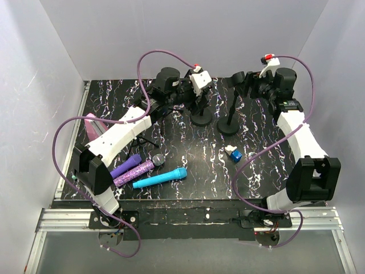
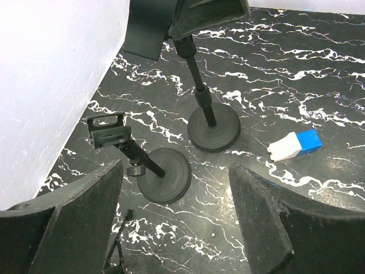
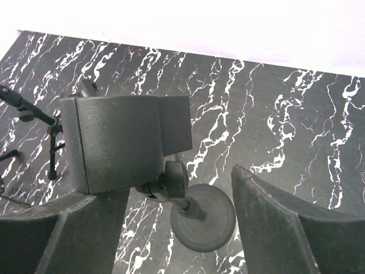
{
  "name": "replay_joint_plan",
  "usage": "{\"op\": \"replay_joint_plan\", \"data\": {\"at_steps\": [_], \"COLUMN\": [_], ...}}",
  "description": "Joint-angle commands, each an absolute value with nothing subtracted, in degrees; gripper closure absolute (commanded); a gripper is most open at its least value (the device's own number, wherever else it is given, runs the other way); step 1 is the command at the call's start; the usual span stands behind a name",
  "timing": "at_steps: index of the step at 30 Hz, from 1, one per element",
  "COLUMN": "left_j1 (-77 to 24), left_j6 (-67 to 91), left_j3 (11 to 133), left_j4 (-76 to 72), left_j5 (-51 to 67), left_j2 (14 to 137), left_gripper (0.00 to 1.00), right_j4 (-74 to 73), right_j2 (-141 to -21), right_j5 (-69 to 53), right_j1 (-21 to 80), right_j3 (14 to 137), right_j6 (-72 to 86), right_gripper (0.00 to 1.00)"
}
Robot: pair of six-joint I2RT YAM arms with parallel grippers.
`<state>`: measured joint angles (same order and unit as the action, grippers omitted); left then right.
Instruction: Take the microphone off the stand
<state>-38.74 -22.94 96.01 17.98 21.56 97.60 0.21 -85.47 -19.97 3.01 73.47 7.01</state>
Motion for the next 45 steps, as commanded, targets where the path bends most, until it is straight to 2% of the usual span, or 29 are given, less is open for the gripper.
{"op": "replay_joint_plan", "data": {"at_steps": [1,8,13,19,22,25,34,45], "left_j1": [-38.85,-38.94,-38.85,-38.94,-38.94,-38.94,-39.02,-38.94], "left_j6": [-22.59,-22.94,-22.41,-22.33,-22.59,-22.76,-22.85,-22.50], "left_j3": [95.27,94.22,94.75,95.10,95.01,95.01,94.75,94.48], "left_j4": [16.96,16.96,16.96,17.40,17.75,17.93,17.93,17.58], "left_j5": [21.18,21.36,21.88,22.24,22.06,21.80,21.88,21.89], "left_j2": [93.17,92.64,92.90,92.72,92.55,92.37,92.64,92.55], "left_gripper": [0.26,0.25,0.25,0.25,0.25,0.25,0.25,0.25], "right_j4": [-5.70,-12.03,-9.68,-7.82,-8.17,-8.17,-8.00,-8.00], "right_j2": [-81.31,-79.98,-82.43,-88.32,-90.08,-90.61,-88.33,-87.80], "right_j5": [-22.32,-26.89,-29.09,-29.62,-29.53,-30.06,-30.85,-29.97], "right_j1": [2.37,2.20,2.20,2.55,2.72,2.72,2.72,2.72], "right_j3": [78.48,84.89,89.38,94.13,94.75,93.61,87.63,83.67], "right_j6": [3.88,3.69,7.29,9.23,8.70,8.17,8.17,8.53], "right_gripper": [0.20,0.15,0.14,0.25,0.36,0.44,0.59,0.64]}}
